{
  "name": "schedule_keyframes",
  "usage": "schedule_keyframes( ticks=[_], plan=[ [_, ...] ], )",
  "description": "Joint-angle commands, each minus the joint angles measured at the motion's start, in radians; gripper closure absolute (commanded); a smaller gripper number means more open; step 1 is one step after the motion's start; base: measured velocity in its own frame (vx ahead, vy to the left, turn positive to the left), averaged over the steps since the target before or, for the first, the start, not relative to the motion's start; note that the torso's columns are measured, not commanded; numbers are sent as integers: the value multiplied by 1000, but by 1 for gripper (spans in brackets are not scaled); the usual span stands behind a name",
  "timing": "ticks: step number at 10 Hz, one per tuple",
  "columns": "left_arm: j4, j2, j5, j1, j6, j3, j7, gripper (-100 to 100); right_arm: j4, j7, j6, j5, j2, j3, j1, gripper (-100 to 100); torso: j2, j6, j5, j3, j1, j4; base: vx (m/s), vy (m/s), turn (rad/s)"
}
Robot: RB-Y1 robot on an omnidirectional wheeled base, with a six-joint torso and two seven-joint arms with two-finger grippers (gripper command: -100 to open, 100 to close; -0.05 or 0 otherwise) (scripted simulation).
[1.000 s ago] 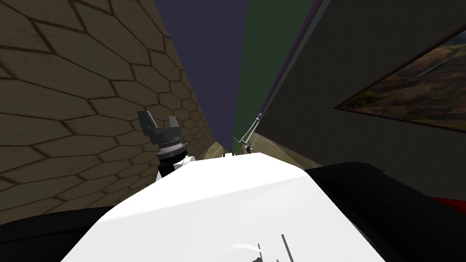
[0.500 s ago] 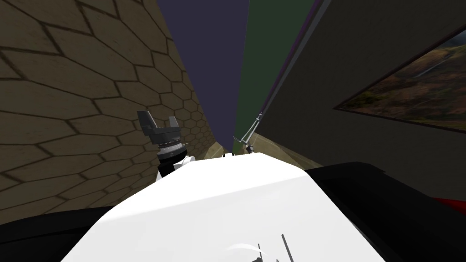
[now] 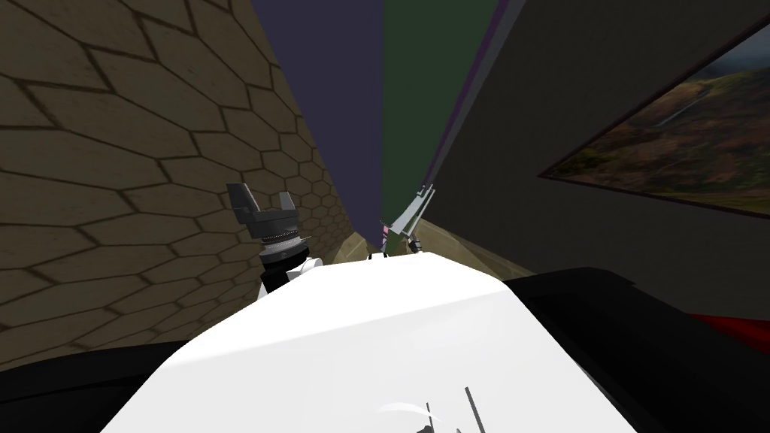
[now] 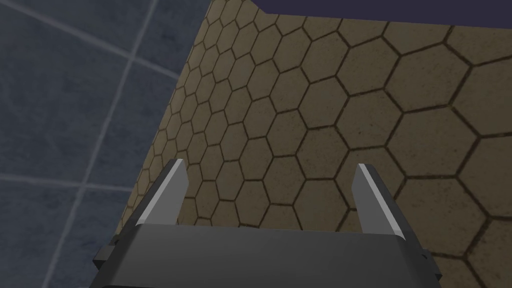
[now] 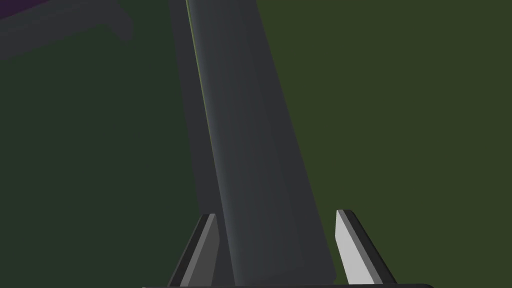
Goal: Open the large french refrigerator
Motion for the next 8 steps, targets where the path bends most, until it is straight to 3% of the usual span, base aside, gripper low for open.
schedule_keyframes(
  ticks=[1, 8],
  plan=[
    [0, 0, 0, 0, 0, 0, 0, 0, -1, -10, -4, 0, -11, -1, 7, 100, -6, -3, 0, -3, 7, -1, -85, -118, -17],
    [0, 0, 0, 0, 0, 0, 0, 0, 1, -25, -27, 0, -28, 4, 21, 100, 2, 0, 0, 1, 0, -1, -106, -117, -13]
  ],
)
